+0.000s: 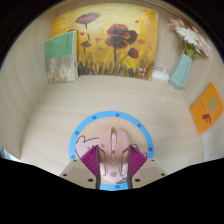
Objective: Arrange mouse
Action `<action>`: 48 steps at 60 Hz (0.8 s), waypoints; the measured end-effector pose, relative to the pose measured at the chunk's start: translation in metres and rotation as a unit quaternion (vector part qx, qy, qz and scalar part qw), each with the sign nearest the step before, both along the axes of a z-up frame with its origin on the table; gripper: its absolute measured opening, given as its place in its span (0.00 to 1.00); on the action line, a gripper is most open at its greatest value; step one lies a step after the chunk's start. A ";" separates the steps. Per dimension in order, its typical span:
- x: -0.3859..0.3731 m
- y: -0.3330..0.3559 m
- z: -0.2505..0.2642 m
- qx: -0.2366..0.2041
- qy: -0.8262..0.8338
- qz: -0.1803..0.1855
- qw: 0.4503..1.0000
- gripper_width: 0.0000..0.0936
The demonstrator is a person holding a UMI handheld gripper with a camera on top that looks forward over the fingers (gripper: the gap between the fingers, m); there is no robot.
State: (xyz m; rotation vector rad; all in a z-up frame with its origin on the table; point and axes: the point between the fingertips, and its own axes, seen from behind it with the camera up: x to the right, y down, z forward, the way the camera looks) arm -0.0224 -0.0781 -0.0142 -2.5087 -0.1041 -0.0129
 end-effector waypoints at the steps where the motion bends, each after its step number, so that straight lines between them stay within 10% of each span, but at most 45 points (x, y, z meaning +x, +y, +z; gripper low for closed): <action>1: 0.000 -0.003 -0.002 -0.005 -0.003 0.001 1.000 0.40; 23: 0.005 0.000 0.007 -0.005 0.010 -0.013 1.000 0.78; 48: -0.004 -0.047 0.201 0.123 0.013 -0.020 0.992 0.78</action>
